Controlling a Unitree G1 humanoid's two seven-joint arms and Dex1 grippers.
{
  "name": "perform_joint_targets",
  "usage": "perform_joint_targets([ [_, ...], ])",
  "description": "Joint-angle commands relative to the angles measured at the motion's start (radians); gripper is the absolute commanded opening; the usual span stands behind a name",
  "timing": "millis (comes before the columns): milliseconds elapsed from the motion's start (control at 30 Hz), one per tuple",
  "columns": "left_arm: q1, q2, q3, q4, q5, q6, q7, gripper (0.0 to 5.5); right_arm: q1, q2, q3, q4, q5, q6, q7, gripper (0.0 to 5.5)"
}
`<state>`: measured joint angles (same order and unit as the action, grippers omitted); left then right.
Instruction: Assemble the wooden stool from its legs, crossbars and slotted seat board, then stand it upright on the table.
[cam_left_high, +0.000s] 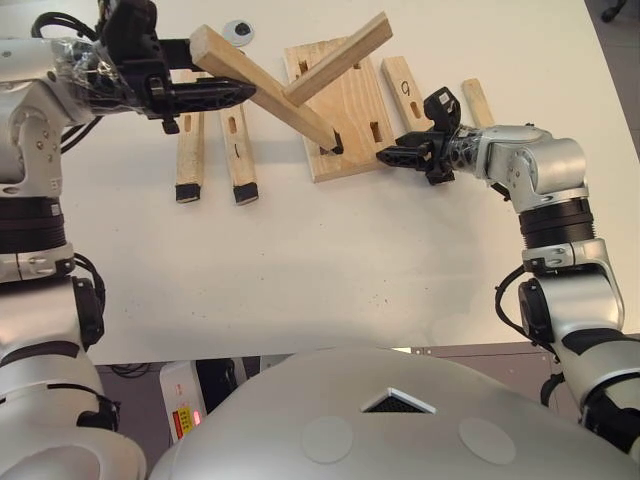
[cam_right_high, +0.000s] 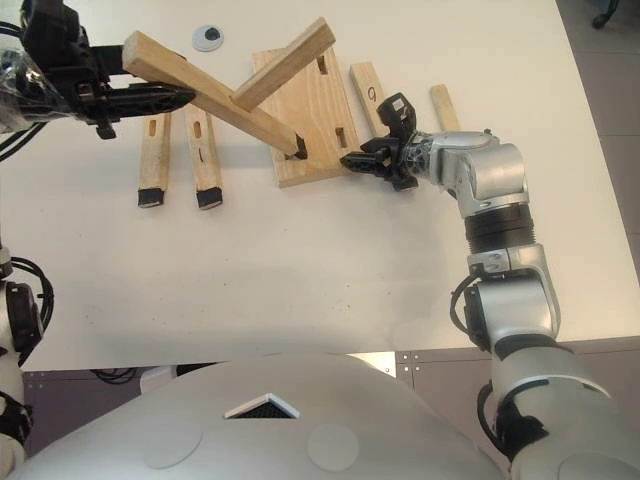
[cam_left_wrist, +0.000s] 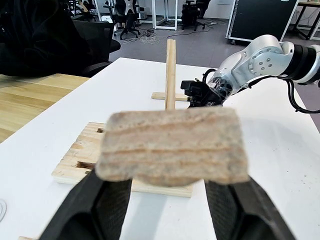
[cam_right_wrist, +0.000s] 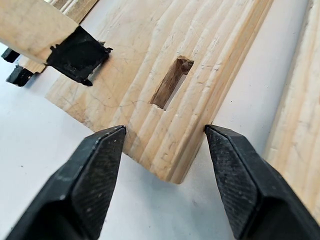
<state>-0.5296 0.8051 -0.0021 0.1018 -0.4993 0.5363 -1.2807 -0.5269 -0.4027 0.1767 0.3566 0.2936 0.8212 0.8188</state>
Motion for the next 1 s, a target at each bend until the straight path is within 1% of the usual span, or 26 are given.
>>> perform_joint_targets([
  [33, -0.034, 0.041, -0.015, 0.035, 0.048, -0.024, -0.027, 2.00, 0.021, -0.002, 0.020, -0.012, -0.015, 0.021, 0.001, 2.91],
  [167, -0.054, 0.051, -0.036, 0.058, 0.071, -0.029, -0.062, 2.00, 0.029, 0.001, 0.024, -0.026, -0.013, 0.029, 0.001, 2.91],
  [333, -0.072, 0.036, -0.104, 0.059, 0.121, -0.027, -0.067, 2.00, 0.046, 0.007, 0.025, -0.043, -0.014, 0.031, -0.002, 2.91],
  [567, -0.179, 0.061, -0.157, 0.101, 0.168, -0.009, -0.087, 2.00, 0.076, 0.024, 0.026, -0.069, -0.010, 0.038, -0.015, 2.91],
  [700, -0.199, 0.070, -0.202, 0.067, 0.184, 0.079, -0.082, 2.00, 0.080, 0.026, 0.023, -0.066, -0.010, 0.032, -0.021, 2.91],
  [900, -0.166, 0.082, -0.197, -0.025, 0.168, 0.181, -0.046, 2.00, 0.088, 0.032, 0.023, -0.071, -0.009, 0.032, -0.026, 2.91],
  [1000, -0.163, 0.083, -0.167, -0.045, 0.151, 0.216, -0.017, 2.00, 0.087, 0.034, 0.025, -0.069, -0.009, 0.031, -0.028, 2.91],
])
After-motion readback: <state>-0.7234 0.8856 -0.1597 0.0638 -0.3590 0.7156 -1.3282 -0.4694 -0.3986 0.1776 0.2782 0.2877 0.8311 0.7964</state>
